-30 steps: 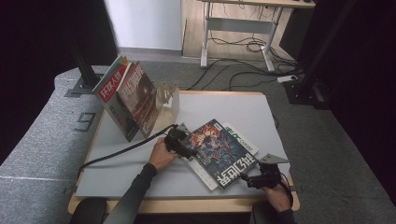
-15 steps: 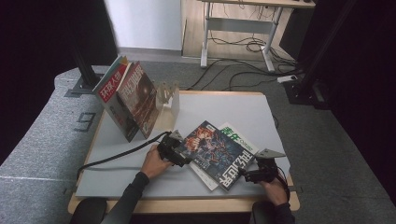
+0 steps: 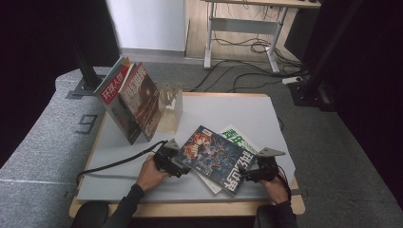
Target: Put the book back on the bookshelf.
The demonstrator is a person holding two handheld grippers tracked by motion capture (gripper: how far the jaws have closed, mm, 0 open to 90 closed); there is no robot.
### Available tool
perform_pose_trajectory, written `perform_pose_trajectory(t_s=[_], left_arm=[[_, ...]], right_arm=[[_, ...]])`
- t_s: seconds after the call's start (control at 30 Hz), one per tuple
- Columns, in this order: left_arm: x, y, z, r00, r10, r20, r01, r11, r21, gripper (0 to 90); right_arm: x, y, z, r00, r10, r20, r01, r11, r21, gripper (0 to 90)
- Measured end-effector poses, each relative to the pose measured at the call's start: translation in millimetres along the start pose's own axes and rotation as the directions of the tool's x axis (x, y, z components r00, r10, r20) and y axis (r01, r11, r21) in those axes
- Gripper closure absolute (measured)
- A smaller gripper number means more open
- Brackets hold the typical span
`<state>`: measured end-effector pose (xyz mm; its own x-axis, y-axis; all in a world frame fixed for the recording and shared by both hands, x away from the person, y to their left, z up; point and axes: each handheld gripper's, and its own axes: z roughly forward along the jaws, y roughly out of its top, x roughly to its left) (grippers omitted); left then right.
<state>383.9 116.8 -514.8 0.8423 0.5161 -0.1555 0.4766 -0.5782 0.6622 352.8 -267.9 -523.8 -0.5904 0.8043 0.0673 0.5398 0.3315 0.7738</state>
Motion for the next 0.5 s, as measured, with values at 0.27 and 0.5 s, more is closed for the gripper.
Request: perform_pose_trajectory(t_s=[0.27, 0.5], left_arm=[[-9.5, -11.1, -8.8, 1.0000, 0.006, 0.001, -0.006, 0.9999, 0.015, 0.0], [-17.4, -23.8, -14.0, 0.9998, -0.001, 0.022, 0.001, 0.9999, 0.016, 0.0]], right_arm=[[-1.8, 9.4, 11.8, 0.9999, -0.006, -0.009, 0.006, 1.000, -0.002, 0.0], [-2.8, 19.1, 23.8, 0.9999, -0.009, -0.012, 0.009, 1.000, -0.005, 0.0]])
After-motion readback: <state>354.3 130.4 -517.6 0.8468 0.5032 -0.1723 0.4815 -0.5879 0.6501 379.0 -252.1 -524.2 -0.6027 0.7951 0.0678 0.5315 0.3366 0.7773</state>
